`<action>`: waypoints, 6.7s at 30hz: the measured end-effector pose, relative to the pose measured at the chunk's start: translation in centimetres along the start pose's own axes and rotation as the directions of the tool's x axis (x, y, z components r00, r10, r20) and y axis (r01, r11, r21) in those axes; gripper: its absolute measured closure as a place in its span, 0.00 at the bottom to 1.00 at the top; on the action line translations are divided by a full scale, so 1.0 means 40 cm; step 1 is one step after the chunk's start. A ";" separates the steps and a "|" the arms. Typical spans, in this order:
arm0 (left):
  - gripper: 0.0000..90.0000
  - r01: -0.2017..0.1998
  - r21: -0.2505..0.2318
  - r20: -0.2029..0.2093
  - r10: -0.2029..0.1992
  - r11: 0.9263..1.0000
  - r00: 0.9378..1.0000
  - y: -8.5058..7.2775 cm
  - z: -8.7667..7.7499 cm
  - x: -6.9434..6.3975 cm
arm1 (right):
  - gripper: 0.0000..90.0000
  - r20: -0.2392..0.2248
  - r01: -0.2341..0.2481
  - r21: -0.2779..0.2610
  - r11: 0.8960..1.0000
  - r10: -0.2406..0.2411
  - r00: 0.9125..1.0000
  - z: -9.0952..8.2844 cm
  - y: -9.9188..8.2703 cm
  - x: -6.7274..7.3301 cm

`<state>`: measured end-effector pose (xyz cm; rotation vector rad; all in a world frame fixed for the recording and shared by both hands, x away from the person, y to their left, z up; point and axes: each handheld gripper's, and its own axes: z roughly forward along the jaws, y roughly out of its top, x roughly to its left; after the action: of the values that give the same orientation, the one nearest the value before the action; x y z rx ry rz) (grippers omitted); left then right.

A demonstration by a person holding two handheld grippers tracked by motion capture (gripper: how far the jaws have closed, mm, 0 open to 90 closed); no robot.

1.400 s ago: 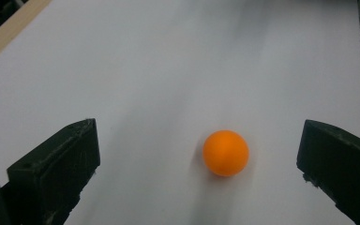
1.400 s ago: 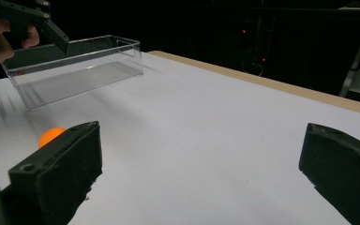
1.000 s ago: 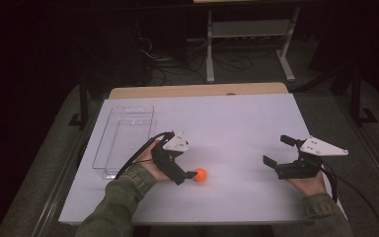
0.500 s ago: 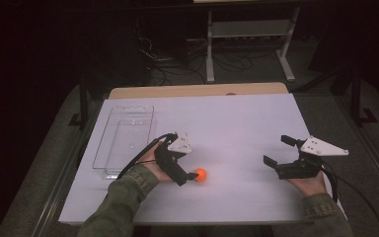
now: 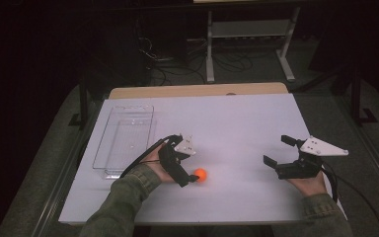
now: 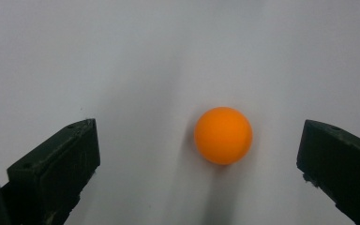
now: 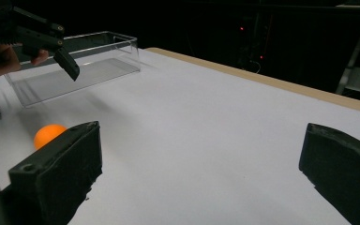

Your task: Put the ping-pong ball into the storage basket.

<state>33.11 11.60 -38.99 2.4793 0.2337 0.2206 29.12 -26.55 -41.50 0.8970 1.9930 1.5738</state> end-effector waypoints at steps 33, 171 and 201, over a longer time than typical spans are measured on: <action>0.00 -0.049 0.186 0.056 0.040 0.981 0.998 -0.002 0.100 -0.012 | 0.00 0.002 0.006 0.017 1.000 -0.006 1.000 -0.002 -0.002 0.003; 0.56 -0.107 0.172 0.064 0.098 0.979 0.993 0.025 -0.055 -0.006 | 0.00 0.008 0.005 0.033 0.999 -0.005 1.000 -0.003 -0.007 0.002; 0.56 -0.093 0.158 0.019 0.091 0.983 0.996 0.033 -0.176 0.016 | 0.00 0.015 -0.002 0.028 1.000 0.002 1.000 -0.008 -0.007 0.000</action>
<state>32.37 14.77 -32.60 2.6516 0.1362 0.2346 28.84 -26.83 -41.69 0.9190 2.0089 1.5401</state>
